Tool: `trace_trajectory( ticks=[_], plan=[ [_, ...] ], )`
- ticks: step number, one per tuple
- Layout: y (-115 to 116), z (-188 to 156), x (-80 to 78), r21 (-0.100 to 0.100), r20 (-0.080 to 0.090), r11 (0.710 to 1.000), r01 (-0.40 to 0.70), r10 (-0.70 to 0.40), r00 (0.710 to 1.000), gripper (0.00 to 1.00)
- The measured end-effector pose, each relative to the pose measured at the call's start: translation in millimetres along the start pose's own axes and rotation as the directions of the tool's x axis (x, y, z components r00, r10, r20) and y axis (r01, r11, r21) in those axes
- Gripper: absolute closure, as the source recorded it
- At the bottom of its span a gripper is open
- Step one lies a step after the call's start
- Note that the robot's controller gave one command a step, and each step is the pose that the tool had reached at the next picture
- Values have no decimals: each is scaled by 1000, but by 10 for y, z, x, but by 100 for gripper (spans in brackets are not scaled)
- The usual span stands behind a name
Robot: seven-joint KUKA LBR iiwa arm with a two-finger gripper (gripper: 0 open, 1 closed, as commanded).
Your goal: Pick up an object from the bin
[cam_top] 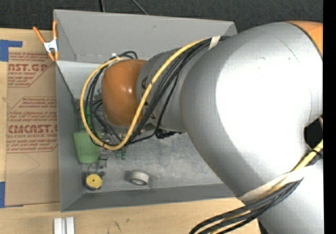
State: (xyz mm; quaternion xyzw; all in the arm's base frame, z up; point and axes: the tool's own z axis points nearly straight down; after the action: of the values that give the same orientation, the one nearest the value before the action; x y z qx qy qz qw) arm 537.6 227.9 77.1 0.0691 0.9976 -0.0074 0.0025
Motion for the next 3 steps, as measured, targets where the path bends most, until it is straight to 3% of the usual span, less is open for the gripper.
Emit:
trace_trajectory(
  ticks=[1,2,3],
  plan=[
    [-85,-1251,133,-18,3,998,56,-56,998,100],
    [145,-384,-42,-14,-11,993,-114,114,993,100],
    [132,-83,196,-23,3,988,-150,150,989,100]
  ],
)
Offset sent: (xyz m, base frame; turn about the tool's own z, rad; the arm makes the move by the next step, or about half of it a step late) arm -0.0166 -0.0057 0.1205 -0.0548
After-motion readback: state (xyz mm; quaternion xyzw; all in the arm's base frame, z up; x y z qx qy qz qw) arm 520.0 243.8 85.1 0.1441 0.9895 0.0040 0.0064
